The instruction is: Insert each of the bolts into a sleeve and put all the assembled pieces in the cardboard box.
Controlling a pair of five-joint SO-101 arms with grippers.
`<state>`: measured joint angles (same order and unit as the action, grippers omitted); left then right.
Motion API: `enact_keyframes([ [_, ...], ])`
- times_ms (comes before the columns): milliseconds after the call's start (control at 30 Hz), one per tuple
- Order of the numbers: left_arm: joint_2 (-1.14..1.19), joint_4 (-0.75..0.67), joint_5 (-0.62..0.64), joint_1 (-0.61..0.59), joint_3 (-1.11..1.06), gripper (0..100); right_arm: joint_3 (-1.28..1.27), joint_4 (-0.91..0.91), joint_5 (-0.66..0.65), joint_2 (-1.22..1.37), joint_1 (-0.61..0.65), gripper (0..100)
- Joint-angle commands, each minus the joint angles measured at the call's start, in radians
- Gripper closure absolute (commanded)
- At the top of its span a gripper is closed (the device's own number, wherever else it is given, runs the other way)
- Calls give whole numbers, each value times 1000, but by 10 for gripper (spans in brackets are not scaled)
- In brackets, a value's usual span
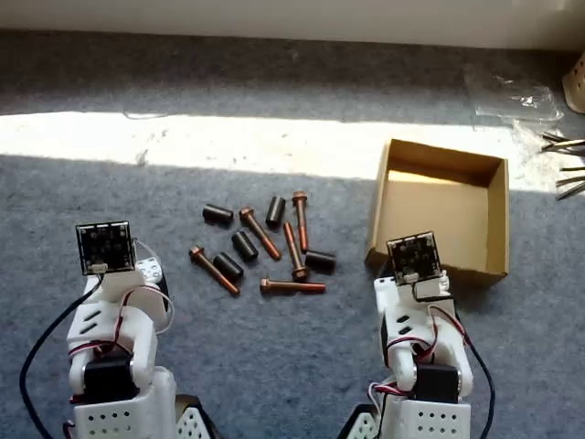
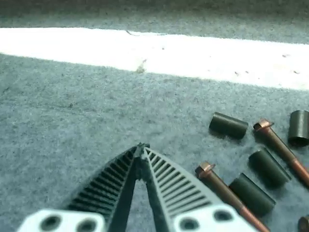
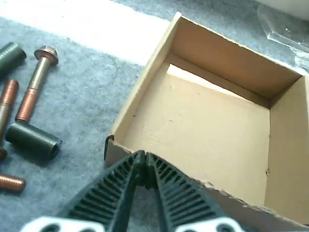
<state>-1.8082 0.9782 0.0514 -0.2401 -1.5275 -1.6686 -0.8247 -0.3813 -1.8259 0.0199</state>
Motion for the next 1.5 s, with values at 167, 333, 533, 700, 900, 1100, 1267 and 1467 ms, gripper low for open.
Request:
enact_keyframes([
  [167, 10, 84, -186, 199, -18, 989, 234, -266, -97, 2, -28, 988],
  [333, 10, 84, -186, 208, -19, 989, 473, -438, -147, 8, -35, 988],
  [533, 12, 152, -186, 208, 13, 989, 645, -467, -149, 268, -35, 893],
  [700, 12, 180, -252, 206, 61, 989, 785, -467, -147, 559, -30, 872],
  [900, 13, 184, -276, 206, 130, 989, 937, -455, -147, 823, -22, 872],
  [1100, 16, 219, -295, 206, 202, 989, 1013, -453, -147, 1101, 74, 872],
  [1267, 216, 226, -311, 206, 309, 989, 1112, -453, -147, 1330, 180, 872],
  [1467, 670, 209, -307, 213, 519, 989, 1291, -506, -147, 1537, 311, 872],
])
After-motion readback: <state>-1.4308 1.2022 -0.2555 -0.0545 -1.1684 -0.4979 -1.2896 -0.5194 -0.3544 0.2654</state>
